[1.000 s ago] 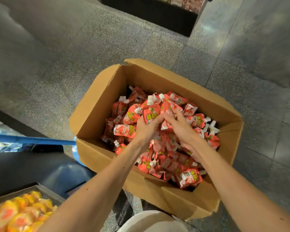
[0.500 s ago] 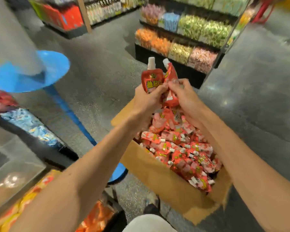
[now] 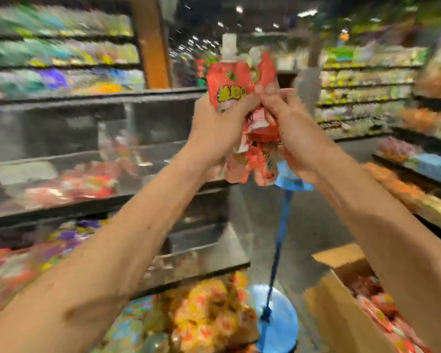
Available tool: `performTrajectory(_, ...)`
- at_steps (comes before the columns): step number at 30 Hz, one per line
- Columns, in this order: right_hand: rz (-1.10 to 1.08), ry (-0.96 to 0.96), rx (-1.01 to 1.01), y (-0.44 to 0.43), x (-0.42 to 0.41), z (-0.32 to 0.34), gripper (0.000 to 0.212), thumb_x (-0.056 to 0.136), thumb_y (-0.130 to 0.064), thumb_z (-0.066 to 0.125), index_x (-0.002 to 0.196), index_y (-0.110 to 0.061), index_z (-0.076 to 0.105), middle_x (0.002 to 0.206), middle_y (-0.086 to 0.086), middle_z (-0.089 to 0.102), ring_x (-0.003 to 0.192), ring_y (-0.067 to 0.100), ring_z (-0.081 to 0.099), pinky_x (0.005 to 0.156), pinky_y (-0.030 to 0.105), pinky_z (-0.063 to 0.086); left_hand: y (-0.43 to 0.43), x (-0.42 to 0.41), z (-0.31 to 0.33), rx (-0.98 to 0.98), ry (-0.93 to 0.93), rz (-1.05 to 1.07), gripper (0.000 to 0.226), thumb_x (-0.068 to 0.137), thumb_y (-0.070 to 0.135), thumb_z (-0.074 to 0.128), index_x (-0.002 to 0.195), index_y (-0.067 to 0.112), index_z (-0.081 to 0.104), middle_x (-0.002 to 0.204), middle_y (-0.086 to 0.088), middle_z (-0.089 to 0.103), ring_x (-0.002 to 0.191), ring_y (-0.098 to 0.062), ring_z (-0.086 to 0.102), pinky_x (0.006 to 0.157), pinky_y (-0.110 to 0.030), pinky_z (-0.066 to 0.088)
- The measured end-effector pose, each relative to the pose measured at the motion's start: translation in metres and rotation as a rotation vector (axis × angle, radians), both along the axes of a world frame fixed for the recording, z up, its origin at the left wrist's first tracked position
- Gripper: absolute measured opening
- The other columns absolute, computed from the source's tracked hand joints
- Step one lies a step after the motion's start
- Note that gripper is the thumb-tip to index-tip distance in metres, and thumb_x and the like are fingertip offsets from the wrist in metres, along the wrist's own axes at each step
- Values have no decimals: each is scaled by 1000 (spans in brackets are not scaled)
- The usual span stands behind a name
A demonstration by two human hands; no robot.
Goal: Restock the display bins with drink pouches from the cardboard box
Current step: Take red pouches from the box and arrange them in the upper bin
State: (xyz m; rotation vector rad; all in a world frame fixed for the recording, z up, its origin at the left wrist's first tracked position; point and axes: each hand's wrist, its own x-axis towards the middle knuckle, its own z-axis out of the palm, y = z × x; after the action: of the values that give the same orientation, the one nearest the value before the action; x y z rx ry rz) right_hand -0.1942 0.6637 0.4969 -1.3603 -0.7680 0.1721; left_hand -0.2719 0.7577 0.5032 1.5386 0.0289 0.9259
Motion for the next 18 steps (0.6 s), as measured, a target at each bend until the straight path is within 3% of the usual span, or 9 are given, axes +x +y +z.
performTrajectory(4, 207, -93, 58, 85, -51, 48, 31, 88, -50, 57, 108, -28, 51, 117, 0, 68, 107, 16, 67, 96, 45, 53, 64, -71, 47, 83, -35, 244, 10, 89, 9, 69, 80, 14, 71, 73, 1, 73, 67, -10, 68, 61, -23, 52)
performTrajectory(7, 378, -125, 72, 141, -91, 75, 33, 94, -49, 56, 111, -21, 48, 112, 2, 66, 95, 12, 68, 80, 36, 56, 103, -121, 72, 94, -60, 373, 8, 88, 20, 73, 88, 12, 74, 82, -6, 75, 72, -17, 69, 64, -29, 53)
performTrajectory(11, 457, -142, 74, 204, -126, 87, 40, 91, -55, 57, 113, -22, 48, 118, 10, 64, 108, 25, 66, 89, 43, 52, 151, -165, 83, 75, -65, 455, 18, 87, 20, 74, 96, 4, 74, 85, -11, 75, 72, -20, 70, 60, -34, 58)
performTrajectory(14, 505, -65, 34, 255, -147, 83, 39, 91, -51, 62, 114, -23, 50, 113, 9, 68, 103, 25, 69, 82, 43, 55, 197, -186, 78, 25, -68, 497, 22, 85, 19, 76, 99, 2, 74, 87, -10, 76, 74, -22, 72, 66, -38, 60)
performTrajectory(18, 540, 51, -37, 313, -163, 73, 45, 93, -41, 65, 122, -7, 64, 111, 14, 73, 100, 29, 72, 84, 42, 58, 272, -197, 66, -17, -35, 505, 9, 82, 21, 79, 82, 14, 73, 73, -2, 73, 63, -16, 68, 58, -30, 55)
